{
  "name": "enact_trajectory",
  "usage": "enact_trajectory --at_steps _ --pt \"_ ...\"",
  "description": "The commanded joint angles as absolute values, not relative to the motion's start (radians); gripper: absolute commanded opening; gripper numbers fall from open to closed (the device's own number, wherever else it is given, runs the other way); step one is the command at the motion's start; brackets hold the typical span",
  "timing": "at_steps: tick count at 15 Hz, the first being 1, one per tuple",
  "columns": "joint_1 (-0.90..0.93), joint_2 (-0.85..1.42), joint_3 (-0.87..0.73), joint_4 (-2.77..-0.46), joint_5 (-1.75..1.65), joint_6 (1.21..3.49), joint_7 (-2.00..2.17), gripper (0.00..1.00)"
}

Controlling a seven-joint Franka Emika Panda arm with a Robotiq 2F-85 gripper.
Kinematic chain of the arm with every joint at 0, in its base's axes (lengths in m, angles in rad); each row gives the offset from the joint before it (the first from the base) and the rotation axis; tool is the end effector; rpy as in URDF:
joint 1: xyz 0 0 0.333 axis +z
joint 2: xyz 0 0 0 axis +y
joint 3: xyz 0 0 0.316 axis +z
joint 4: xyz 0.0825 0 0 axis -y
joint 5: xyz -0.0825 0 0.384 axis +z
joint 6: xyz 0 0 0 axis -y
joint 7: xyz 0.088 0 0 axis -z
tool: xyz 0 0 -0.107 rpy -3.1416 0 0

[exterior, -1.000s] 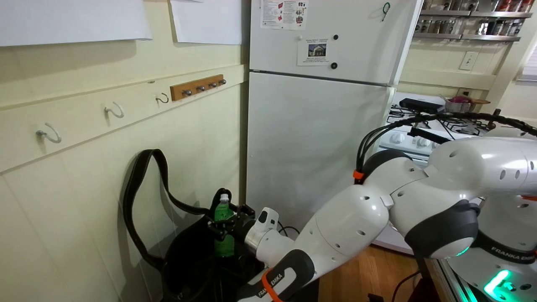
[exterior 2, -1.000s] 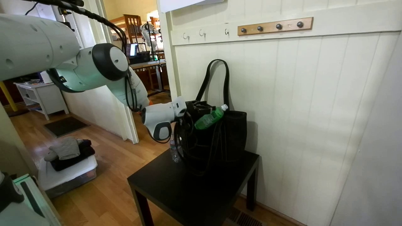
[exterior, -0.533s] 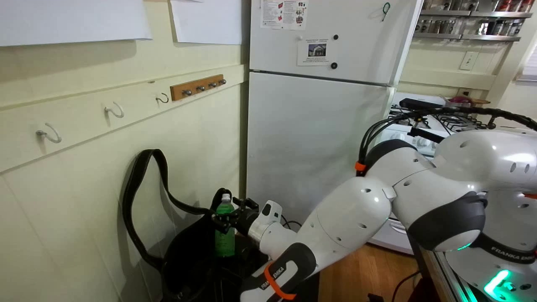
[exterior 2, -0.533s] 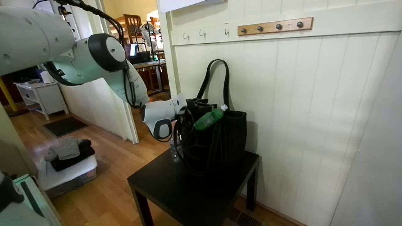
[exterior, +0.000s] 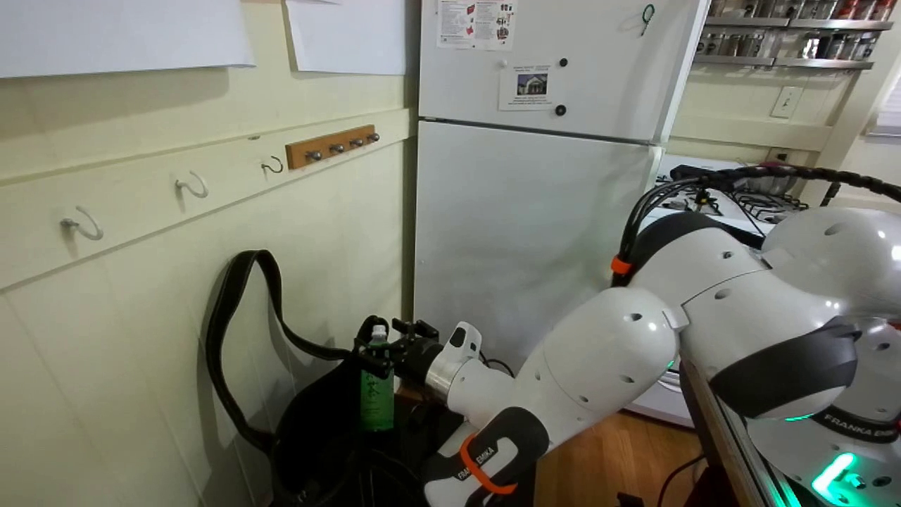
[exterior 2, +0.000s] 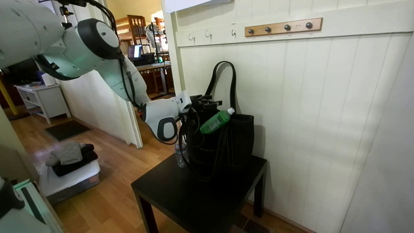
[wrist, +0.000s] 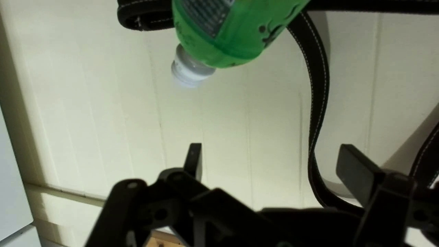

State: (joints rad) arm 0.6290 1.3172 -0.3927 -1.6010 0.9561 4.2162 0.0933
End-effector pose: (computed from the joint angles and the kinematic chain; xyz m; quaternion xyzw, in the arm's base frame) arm 0.6001 0.0992 0.0933 0.7058 -0.1633 0.6800 0.1132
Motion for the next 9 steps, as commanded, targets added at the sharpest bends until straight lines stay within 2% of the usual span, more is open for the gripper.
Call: enact_trajectory --at_steps 1,9 --pt "0.669 1.192 -0.417 -1.845 0.851 4.226 0.234 1.0" --pt "0.703 0.975 -0.477 -2.206 0.668 4.224 0.382 1.0"
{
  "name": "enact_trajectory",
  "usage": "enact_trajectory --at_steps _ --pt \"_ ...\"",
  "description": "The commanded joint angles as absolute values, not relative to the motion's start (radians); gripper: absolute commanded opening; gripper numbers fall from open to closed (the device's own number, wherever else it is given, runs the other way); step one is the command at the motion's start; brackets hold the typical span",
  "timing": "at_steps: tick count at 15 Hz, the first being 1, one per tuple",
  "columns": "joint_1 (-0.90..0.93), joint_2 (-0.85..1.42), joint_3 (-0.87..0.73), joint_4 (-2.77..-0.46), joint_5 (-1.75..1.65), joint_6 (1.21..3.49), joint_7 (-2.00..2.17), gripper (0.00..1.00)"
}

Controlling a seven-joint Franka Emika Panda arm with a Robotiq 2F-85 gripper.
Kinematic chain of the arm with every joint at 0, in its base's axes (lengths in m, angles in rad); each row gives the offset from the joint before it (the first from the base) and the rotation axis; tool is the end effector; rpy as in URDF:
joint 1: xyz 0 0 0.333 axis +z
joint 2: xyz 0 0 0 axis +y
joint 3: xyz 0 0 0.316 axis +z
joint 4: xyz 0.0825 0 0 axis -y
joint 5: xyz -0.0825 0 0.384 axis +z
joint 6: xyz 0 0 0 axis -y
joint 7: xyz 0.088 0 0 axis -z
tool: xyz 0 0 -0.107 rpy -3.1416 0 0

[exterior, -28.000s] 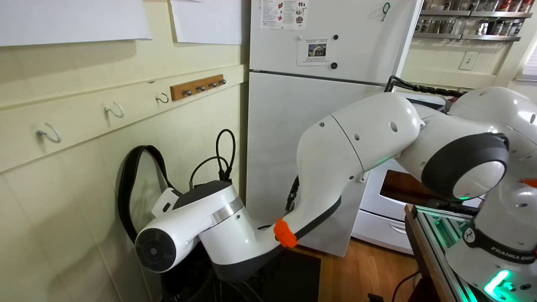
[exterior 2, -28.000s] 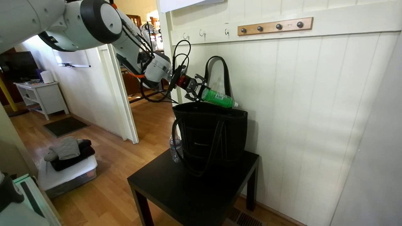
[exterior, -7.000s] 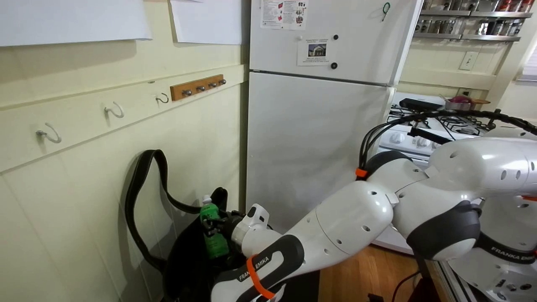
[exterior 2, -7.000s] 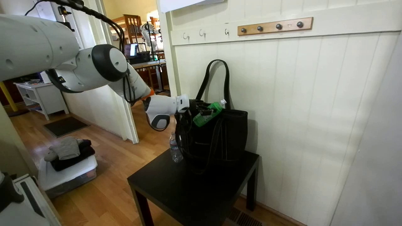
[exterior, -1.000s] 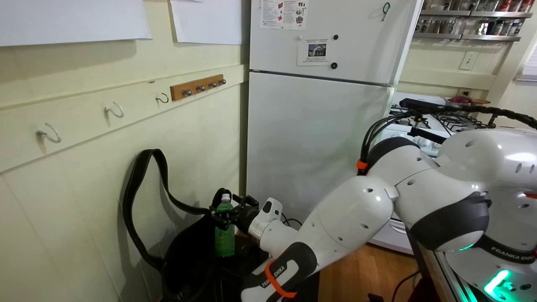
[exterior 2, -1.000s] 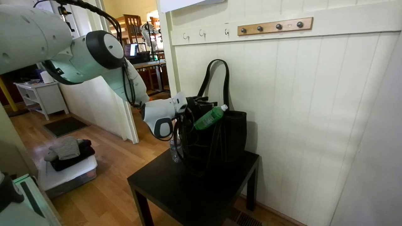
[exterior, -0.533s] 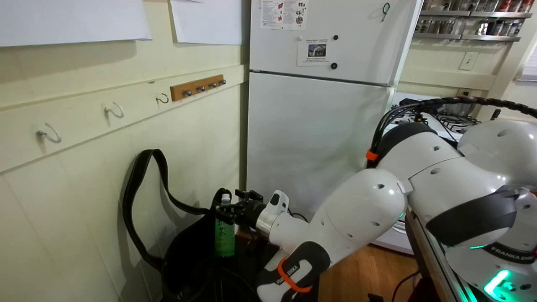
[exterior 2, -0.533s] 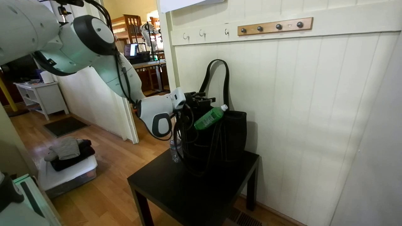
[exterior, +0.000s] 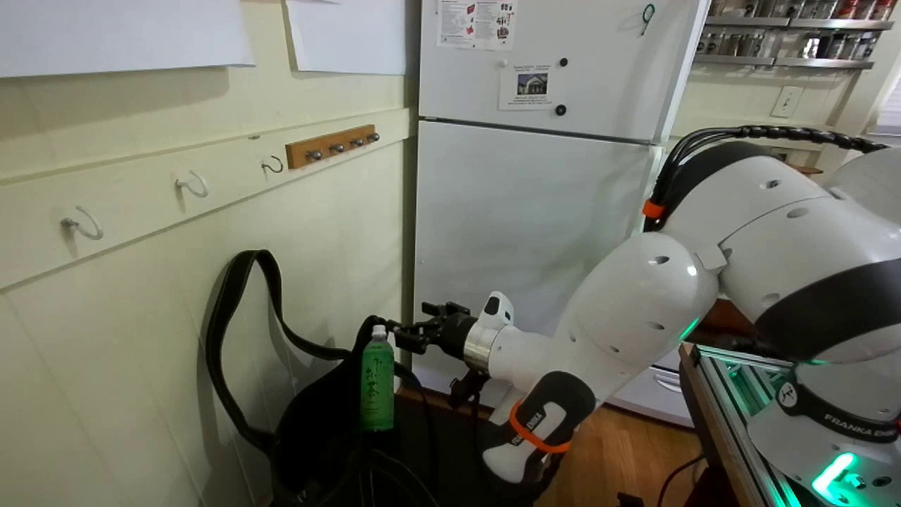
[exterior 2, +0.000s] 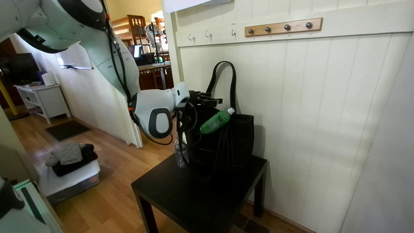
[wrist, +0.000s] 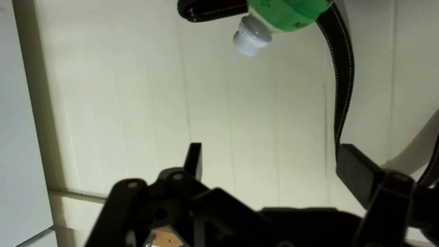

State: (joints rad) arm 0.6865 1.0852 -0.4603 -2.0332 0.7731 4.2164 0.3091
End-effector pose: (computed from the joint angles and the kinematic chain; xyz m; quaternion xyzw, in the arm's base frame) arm 0.5479 0.0617 0.1360 0.7411 -0.1681 0.6422 0.1007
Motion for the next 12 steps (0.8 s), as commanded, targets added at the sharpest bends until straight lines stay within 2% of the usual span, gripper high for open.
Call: enact_trajectory --at_steps 1,5,9,10,12 --pt "0.697 0.948 -0.481 -2.243 0.637 4.224 0.393 1.0" --pt "0.649 0.847 -0.509 -2.368 0.441 4.224 0.477 1.0" --pt "0.683 0.828 -0.672 -2.389 0.266 4.224 0.655 1.0" --pt "0.669 0.859 -0.616 -2.348 0.355 4.216 0.567 1.0" --pt "0.661 0.851 -0.635 -2.35 0.34 4.216 0.574 1.0"
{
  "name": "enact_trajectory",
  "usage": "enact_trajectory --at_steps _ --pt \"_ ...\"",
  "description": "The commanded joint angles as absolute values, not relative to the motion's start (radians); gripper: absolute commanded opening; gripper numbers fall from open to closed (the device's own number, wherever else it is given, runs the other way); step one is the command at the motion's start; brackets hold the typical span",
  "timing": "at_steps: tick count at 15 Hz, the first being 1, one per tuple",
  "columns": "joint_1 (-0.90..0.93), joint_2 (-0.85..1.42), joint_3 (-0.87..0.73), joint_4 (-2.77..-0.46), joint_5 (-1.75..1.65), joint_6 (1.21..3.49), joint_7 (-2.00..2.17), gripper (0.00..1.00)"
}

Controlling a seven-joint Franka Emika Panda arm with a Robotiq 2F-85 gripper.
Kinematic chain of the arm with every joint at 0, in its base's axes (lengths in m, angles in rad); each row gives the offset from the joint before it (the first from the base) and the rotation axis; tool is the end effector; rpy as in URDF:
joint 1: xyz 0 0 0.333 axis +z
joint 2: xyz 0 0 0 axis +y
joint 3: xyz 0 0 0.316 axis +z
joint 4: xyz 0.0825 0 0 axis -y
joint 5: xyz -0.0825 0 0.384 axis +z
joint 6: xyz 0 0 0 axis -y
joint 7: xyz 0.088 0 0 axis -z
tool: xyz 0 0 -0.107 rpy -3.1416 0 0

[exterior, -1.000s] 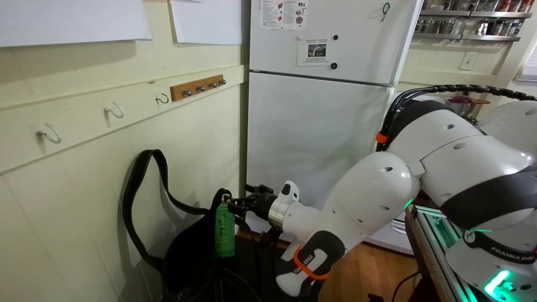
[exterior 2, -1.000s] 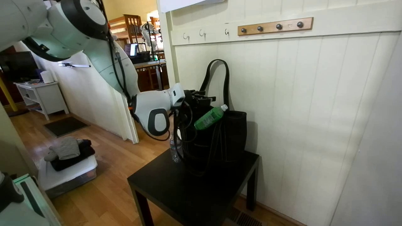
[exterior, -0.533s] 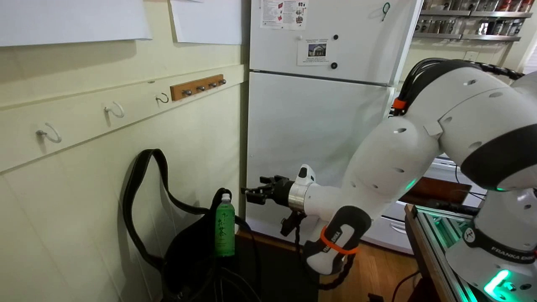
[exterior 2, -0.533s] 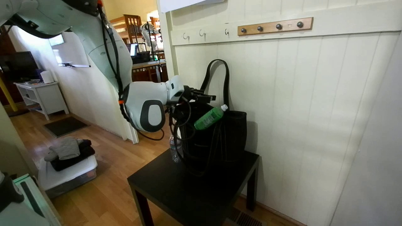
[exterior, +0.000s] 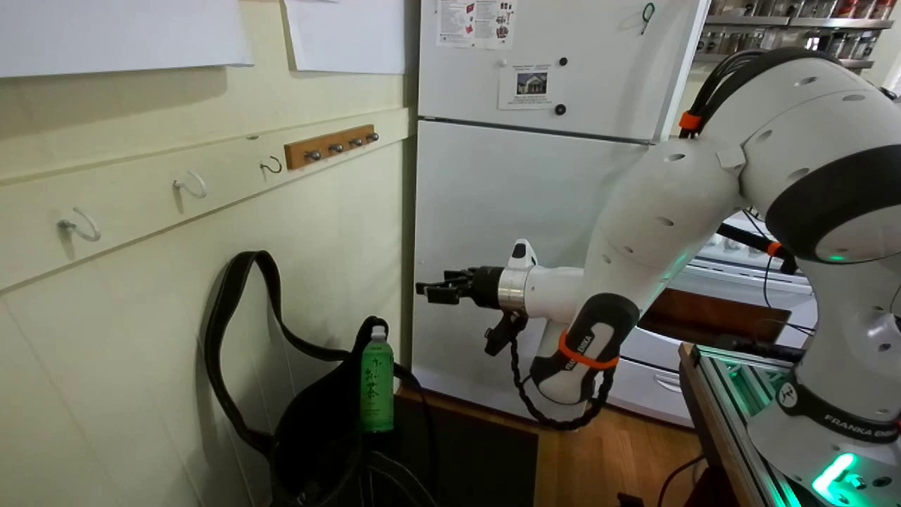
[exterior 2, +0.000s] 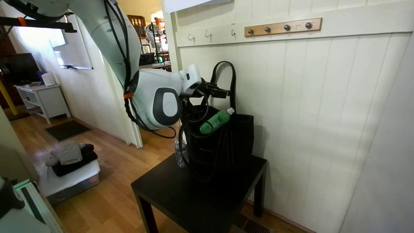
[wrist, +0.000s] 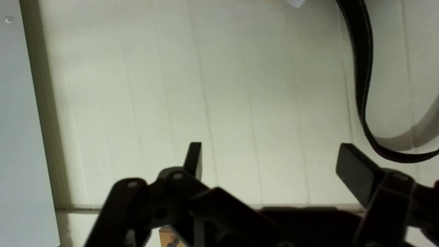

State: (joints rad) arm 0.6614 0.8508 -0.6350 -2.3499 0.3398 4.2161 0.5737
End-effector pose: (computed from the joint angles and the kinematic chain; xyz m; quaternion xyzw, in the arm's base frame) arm 0.5157 -0.0094 0.2012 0.7756 -0.1665 0.6073 0.0434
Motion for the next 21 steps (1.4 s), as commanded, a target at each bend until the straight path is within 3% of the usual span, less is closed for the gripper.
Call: enact_trajectory --at_steps 1,10,11,16,21 --pt "0.66 0.852 -0.631 -2.35 0.34 4.216 0.572 1.0" --pt "0.587 0.71 -0.602 -2.387 0.144 4.212 0.763 1.0" --pt "0.433 0.61 -0.442 -2.387 0.124 4.213 0.652 1.0" --pt "0.103 0.449 -0.176 -2.433 0.059 4.024 0.616 1.0" --pt "-0.099 0.323 -0.036 -2.466 0.058 3.736 0.6 1.0"
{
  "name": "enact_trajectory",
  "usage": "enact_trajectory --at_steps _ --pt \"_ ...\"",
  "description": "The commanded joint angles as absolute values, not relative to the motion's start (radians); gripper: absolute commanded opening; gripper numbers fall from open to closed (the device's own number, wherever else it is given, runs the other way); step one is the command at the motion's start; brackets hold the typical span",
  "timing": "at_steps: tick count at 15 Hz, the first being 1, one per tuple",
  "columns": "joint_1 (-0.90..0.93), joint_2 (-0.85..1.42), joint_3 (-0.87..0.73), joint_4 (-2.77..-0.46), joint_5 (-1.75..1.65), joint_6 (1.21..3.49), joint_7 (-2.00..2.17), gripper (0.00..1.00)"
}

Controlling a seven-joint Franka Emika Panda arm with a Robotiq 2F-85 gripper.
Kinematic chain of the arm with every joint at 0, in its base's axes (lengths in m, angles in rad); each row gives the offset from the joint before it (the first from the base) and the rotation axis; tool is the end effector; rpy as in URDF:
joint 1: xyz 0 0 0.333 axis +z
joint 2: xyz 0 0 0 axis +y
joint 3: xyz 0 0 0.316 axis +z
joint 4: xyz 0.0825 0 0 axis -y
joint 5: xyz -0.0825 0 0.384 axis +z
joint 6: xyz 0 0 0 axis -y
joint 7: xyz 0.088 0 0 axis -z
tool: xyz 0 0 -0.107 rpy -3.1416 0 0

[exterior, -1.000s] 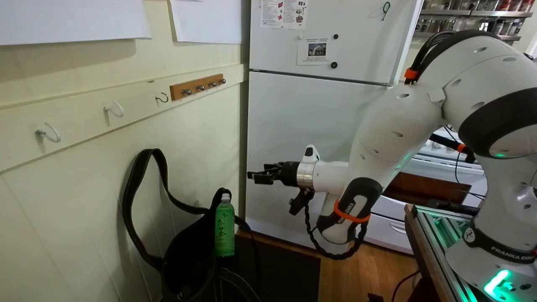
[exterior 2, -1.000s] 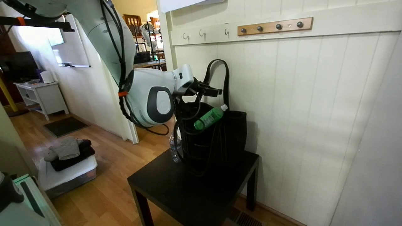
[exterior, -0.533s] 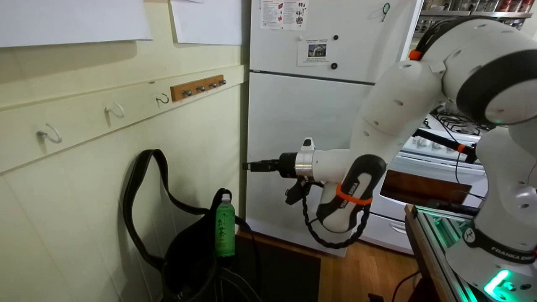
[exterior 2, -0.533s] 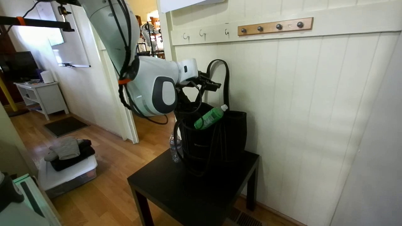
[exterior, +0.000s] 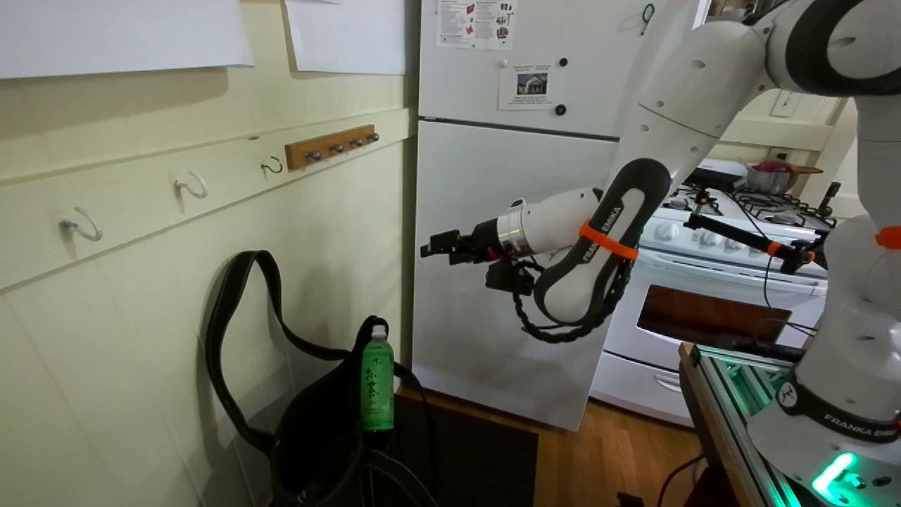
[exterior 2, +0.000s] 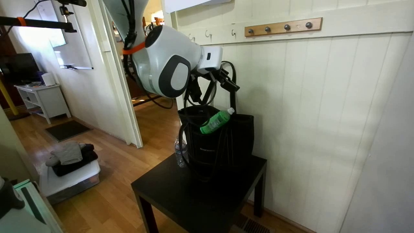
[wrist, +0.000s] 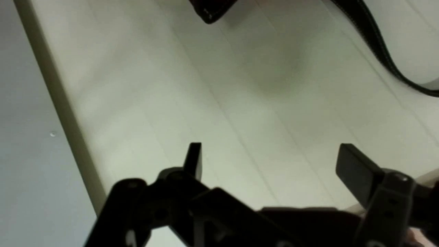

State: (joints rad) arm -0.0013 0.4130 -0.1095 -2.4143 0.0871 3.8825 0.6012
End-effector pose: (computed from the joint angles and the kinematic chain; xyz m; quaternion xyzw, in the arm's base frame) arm 0.5314 -0.0688 0.2750 -0.7987 0.3264 -0.4960 0.0975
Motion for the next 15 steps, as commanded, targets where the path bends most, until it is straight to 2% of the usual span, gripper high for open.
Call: enact_trajectory --at_steps 1,2,6,10,12,13,15 --pt "-0.137 0.307 -0.013 -2.466 0.029 3.682 0.612 1.0" --pt "-0.131 0.299 -0.04 -2.461 -0.015 3.637 0.653 1.0" --pt "-0.287 0.31 0.053 -2.417 -0.254 3.536 0.738 1.0" --pt "-0.579 0.369 0.304 -2.348 -0.57 3.392 0.942 1.0" --pt "-0.696 0.411 0.419 -2.314 -0.623 3.333 0.961 1.0" --pt "-0.597 0.361 0.324 -2.362 -0.556 3.387 0.917 1.0" --pt "-0.622 0.371 0.34 -2.353 -0.564 3.381 0.915 1.0"
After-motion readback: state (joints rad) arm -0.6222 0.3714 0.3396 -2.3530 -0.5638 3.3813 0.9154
